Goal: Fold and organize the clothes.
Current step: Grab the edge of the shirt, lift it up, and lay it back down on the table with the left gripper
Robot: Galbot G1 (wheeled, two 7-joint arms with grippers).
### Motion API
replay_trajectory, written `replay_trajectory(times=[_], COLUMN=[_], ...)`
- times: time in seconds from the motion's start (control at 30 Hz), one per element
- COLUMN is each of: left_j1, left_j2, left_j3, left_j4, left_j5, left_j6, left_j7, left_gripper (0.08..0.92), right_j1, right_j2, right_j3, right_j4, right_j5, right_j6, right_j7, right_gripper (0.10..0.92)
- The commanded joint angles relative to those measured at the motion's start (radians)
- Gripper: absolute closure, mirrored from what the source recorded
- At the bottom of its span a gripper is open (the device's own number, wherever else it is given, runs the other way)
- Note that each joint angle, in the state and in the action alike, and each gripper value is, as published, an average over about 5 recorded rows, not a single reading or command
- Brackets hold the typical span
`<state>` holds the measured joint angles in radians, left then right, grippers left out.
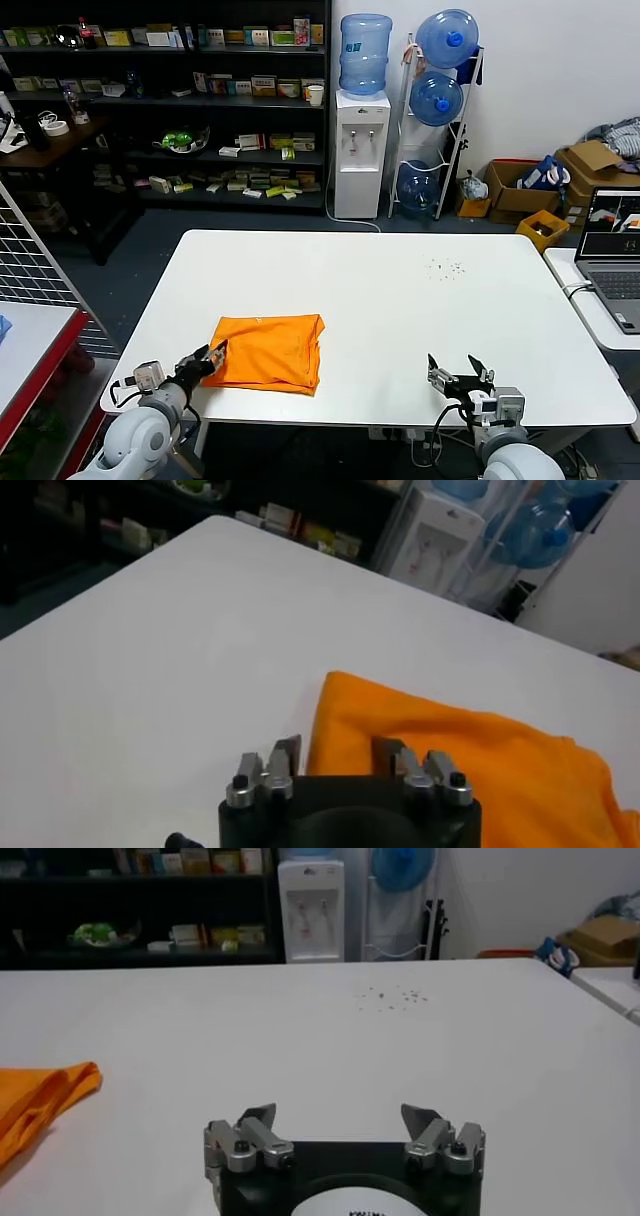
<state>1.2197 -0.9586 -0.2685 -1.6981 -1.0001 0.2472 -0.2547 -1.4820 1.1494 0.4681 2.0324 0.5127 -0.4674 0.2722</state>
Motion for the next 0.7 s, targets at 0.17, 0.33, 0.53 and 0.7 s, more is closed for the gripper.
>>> replay_trajectory(times=[0.17,0.33,0.53,0.7], left_j1=[-0.001,0.006,0.032,0.052], left_j2=[-0.013,-0.022,-0.019,0.028], left_j3=[-0.001,-0.010,-0.046,-0.087], left_j4=[0.017,-0.011,-0.154,-0.298], left_j5=[0.002,0.028,0.149,0.216], left_j6=[-0.008,-0.022,-0.036,-0.007], left_j7=[0.022,0.029,0.010,-0.046], left_gripper=[0.670,0.809,0.894,0.894], right_j1=[-0.001,-0.001,-0.001,0.003], right_j2=[0.001,0.003,0.003,0.002], right_j3=[0.000,0.000,0.003,0.005], right_j4=[-0.001,-0.003,-0.006,-0.010], right_j5=[0.000,0.000,0.000,0.000], right_j6=[0.000,0.002,0.005,0.008], right_j7=[0.000,0.000,-0.001,-0.003], right_gripper=[0.203,0.203,0.203,0.203])
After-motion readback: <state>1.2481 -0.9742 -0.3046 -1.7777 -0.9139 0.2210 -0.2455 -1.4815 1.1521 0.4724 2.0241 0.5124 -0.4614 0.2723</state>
